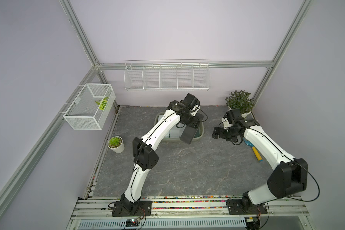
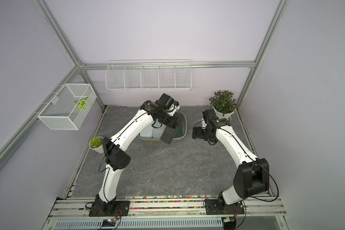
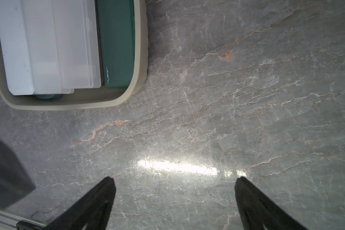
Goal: Put the pencil case into the storage box
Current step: Place the pencil case at the storage box.
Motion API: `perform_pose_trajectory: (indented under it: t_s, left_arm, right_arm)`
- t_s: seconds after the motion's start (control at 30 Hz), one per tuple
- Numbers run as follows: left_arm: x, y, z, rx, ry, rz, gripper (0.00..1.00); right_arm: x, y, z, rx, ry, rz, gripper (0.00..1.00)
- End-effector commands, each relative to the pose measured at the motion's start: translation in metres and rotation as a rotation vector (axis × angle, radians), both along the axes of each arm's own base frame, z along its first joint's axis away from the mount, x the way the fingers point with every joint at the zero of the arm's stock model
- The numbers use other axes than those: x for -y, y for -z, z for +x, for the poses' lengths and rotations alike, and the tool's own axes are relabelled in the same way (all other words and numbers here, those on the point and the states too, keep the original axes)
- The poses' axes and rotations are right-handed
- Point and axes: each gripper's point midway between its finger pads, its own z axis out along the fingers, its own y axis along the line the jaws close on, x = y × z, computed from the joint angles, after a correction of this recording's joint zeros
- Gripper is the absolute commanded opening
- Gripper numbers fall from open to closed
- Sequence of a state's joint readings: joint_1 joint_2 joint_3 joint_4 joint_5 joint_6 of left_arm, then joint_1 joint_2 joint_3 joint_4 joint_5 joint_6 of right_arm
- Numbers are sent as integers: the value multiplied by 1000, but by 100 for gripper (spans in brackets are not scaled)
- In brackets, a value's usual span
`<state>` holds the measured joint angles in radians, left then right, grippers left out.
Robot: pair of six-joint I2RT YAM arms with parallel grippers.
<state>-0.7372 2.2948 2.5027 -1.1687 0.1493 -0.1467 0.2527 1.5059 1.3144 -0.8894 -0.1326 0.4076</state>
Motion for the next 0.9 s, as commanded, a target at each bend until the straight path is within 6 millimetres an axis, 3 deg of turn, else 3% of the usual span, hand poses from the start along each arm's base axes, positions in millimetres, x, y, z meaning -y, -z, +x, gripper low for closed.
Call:
perform_pose_trajectory:
  t_s: [0.0, 0.07, 0.3, 0.53, 0.7, 0.87]
  left_arm:
    - [25, 11, 22, -69, -84, -142, 76]
    - [37, 14, 34, -51, -106, -209, 76]
    - [44, 12, 76, 30, -198, -325, 77]
    - [50, 43, 95, 13, -236, -309, 78]
    - [41, 64, 104, 16, -264, -256, 78]
    - [25, 66, 109, 45, -275, -195, 78]
  right_arm:
    - [2, 1, -12, -16, 24, 28, 98]
    - [0, 1, -14, -23, 31, 42, 98]
    - [-2, -7, -12, 8, 34, 61, 98]
    - [1, 1, -18, -5, 35, 57, 98]
    - [0, 2, -21, -8, 35, 64, 98]
    - [1, 8, -26, -25, 37, 65, 98]
